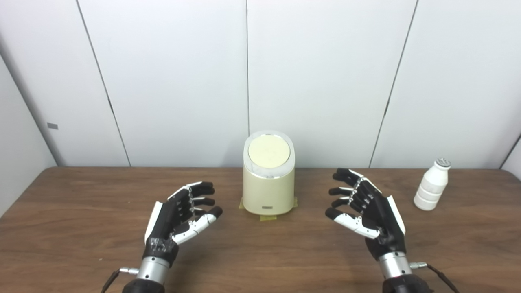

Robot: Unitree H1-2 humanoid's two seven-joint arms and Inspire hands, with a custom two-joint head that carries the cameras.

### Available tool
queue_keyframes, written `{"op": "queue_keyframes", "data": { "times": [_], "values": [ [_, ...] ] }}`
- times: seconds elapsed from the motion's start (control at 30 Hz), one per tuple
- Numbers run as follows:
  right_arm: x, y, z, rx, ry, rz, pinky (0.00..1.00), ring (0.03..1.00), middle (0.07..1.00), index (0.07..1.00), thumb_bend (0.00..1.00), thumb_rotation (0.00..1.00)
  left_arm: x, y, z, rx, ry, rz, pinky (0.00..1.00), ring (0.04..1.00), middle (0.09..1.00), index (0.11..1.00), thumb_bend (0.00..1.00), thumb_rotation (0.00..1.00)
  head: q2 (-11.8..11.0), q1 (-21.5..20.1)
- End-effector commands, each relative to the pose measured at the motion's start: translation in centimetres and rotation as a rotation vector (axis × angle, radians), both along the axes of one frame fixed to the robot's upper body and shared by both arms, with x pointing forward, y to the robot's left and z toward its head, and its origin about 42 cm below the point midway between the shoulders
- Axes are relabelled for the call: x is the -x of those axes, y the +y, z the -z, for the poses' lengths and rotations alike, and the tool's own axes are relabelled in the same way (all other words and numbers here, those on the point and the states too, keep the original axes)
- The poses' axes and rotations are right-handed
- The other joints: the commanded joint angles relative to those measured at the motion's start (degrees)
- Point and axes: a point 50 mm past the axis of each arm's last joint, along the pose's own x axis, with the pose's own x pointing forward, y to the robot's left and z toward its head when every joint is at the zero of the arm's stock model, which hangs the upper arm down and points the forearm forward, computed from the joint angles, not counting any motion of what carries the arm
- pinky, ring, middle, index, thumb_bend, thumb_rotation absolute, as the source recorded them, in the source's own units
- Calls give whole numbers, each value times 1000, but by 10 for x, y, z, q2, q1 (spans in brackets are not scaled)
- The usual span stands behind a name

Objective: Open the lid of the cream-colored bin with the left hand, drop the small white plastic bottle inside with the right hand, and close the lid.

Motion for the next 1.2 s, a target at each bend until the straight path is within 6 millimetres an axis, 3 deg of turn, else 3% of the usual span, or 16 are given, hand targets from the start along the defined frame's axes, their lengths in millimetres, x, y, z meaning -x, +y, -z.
{"op": "queue_keyframes", "data": {
  "times": [0.0,0.43,0.83,1.03,1.17],
  "values": [
    [-8,3,-24,2,-106,-4,495,628,758,737,746,242,-10,-3,-24,-14,-107,5,510,652,720,711,715,211,0,-1],
    [-6,4,-27,-5,-105,-8,473,620,757,733,737,221,-10,-3,-24,1,-104,9,509,650,720,710,719,200,0,-1],
    [-12,4,-20,-5,-111,-6,470,609,740,730,724,215,-11,-10,-25,37,-115,8,525,671,740,762,714,220,-25,1],
    [-15,1,-16,-12,-101,-5,454,598,739,723,750,237,-22,-19,-44,33,-145,-27,666,825,889,912,730,295,-35,10],
    [-17,1,-14,-19,-106,-9,459,599,741,722,746,227,-41,-25,-72,-38,-188,-68,821,893,931,963,744,368,-38,12]
  ]
}}
